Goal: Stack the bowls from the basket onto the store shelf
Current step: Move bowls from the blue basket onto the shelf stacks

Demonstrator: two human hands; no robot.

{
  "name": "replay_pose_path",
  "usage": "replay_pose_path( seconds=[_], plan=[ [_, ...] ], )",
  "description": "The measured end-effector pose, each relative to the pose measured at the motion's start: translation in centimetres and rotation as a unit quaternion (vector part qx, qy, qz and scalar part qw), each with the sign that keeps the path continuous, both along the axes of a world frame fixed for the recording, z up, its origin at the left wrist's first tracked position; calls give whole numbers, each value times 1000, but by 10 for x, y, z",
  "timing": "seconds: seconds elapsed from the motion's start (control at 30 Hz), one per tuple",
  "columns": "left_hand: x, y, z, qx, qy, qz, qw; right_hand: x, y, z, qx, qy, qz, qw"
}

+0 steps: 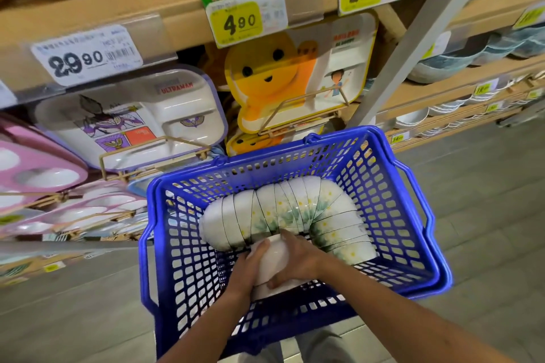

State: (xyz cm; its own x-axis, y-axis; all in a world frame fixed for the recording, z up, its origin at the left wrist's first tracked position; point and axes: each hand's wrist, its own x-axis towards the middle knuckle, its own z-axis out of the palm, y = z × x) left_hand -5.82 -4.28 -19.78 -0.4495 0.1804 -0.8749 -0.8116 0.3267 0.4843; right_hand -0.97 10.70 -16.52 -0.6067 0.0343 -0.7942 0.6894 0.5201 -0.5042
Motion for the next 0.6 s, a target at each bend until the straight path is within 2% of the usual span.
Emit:
replay_pose_path(
  seconds=[0.23, 0.4, 0.6],
  plan=[
    [4, 5, 25, -37, 37, -7, 999, 11, 11, 12, -29, 64, -28, 997],
    [5, 6, 33, -24, 67, -14, 997, 14, 16, 22, -60, 94, -54, 992],
    [2, 7, 34, -64, 141, -82, 985, 19, 15, 28, -71, 128, -73, 987]
  ],
)
